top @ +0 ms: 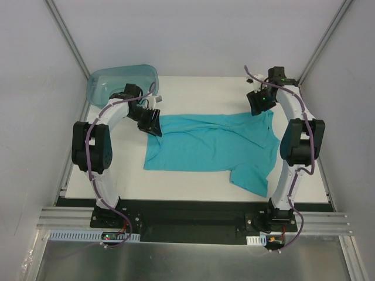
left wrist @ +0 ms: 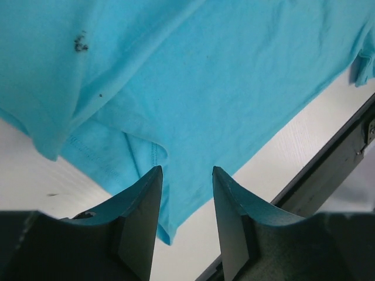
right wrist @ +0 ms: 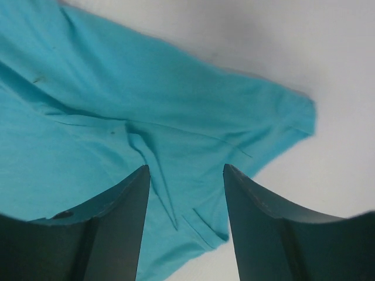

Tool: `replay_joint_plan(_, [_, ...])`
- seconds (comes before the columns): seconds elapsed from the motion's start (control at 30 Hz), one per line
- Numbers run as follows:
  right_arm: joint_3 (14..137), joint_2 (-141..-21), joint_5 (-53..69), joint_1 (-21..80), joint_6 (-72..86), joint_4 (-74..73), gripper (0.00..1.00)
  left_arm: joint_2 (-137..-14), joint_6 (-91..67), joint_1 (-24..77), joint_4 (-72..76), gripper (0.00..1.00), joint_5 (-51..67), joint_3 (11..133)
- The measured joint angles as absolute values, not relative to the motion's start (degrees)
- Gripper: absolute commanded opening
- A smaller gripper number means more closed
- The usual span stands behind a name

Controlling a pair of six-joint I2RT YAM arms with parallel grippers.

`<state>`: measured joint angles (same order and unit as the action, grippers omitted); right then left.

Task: Roll the t-shirts
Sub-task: Fold the T-shirt at the center of the board.

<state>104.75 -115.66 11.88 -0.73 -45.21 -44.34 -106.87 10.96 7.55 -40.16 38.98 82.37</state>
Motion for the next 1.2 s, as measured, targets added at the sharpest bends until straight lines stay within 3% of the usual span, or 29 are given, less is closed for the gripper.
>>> replay_joint_plan(0.23, [104.75, -121.19, 14.04, 4.49, -46.0, -47.64, 0.57, -110.59, 6.61, 8.05, -39.48, 0.35, 38.15, 82.35])
replay_joint_plan(0.53, [104.22, -121.16, 14.35, 4.25, -46.78, -47.83, 0.57, -115.68, 4.78, 8.05, -39.27, 0.37, 33.93, 82.63])
replay_joint_plan(0.8, [102.85, -121.16, 14.28, 4.38, -46.81, -47.81, 0.57, -119.57, 3.95, 8.23, -38.26, 0.32, 32.34, 85.71])
replay_joint_plan(1.0, [101.73, -121.16, 14.22, 4.78, -46.85, -47.72, 0.57, -120.64, 3.53, 8.69, -37.91, 0.16, 32.45, 86.94])
replay_joint_plan(1.1, [100.53, -121.16, 14.13, 5.15, -47.13, -47.68, 0.57, -121.71, 3.36, 8.69, -37.74, 0.14, 32.45, 88.25])
replay_joint_plan(1.2, [99.42, -121.16, 13.72, 5.39, -47.62, -47.75, 0.57, -122.02, 2.96, 8.69, -37.54, 0.04, 32.45, 88.68])
